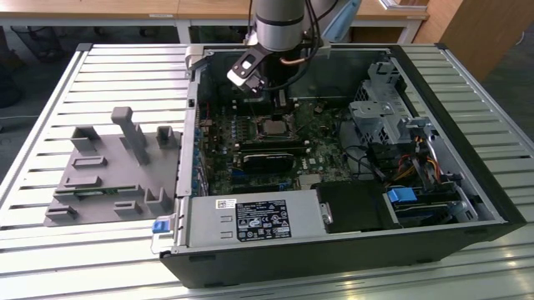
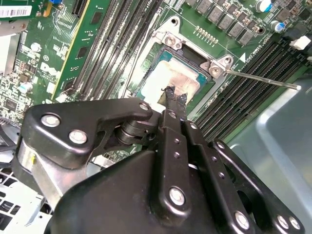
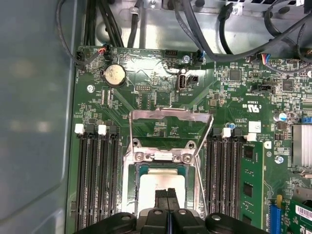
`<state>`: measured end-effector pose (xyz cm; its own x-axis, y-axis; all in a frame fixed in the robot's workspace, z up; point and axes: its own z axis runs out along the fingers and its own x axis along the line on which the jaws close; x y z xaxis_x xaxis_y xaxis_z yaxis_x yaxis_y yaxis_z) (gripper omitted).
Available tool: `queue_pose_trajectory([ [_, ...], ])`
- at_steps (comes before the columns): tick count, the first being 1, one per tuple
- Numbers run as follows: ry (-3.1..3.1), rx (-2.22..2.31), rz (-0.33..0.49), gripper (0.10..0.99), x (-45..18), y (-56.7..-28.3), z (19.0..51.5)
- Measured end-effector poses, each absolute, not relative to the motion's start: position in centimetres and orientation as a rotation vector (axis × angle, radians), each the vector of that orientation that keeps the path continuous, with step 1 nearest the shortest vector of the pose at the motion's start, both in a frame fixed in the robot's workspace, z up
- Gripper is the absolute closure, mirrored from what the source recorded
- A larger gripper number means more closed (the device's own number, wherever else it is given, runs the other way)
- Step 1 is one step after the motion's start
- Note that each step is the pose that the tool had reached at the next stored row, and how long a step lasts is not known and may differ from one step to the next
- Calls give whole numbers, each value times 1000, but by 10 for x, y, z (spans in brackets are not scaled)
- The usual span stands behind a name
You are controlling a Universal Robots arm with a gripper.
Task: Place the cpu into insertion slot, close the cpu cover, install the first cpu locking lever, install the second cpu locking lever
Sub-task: 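Close the cpu cover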
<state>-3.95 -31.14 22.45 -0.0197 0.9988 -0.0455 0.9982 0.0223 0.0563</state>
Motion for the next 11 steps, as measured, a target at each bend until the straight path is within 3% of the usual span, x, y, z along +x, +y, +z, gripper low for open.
queue_pose_trajectory([
  [11,2195,2151,18,969,-40,-315,225],
])
